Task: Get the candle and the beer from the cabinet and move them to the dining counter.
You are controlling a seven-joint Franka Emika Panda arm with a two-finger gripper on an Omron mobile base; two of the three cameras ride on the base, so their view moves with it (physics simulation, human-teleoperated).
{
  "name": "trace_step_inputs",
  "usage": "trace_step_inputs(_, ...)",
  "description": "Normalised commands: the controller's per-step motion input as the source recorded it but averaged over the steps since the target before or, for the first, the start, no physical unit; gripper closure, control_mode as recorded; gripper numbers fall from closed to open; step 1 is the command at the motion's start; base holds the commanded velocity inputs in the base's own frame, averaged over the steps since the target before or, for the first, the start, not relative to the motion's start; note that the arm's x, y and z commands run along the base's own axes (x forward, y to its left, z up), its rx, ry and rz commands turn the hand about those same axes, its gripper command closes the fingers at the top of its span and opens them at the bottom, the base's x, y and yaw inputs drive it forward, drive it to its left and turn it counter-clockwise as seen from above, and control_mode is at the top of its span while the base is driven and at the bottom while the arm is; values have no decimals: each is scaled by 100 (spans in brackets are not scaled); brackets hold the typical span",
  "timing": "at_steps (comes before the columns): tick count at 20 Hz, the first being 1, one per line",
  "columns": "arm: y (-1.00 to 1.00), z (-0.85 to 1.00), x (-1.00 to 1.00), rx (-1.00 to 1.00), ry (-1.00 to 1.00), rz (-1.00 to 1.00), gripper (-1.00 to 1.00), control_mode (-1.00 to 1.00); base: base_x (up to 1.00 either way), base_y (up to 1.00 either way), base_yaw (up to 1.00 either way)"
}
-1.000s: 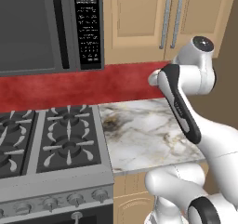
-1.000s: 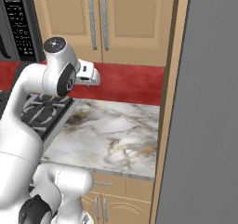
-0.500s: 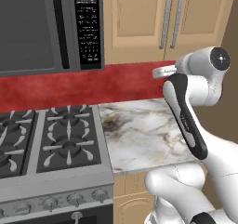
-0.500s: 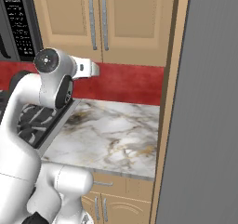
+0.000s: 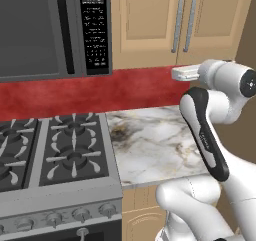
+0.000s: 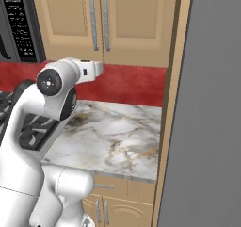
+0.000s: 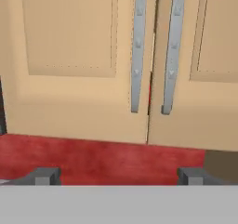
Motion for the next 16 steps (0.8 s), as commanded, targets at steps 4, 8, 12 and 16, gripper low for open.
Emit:
trace_step_inputs(4,-6,33,-9,1,-27,0,-100,-100,0,0,0)
trace_step_inputs(8,0,30,0,1,-25,0,-100,-100,0,0,0)
trace_step_inputs(12,0,19,0,1,-25,0,-100,-100,0,0,0)
trace_step_inputs(16,-2,19,0,5,-14,0,-100,-100,0,0,0)
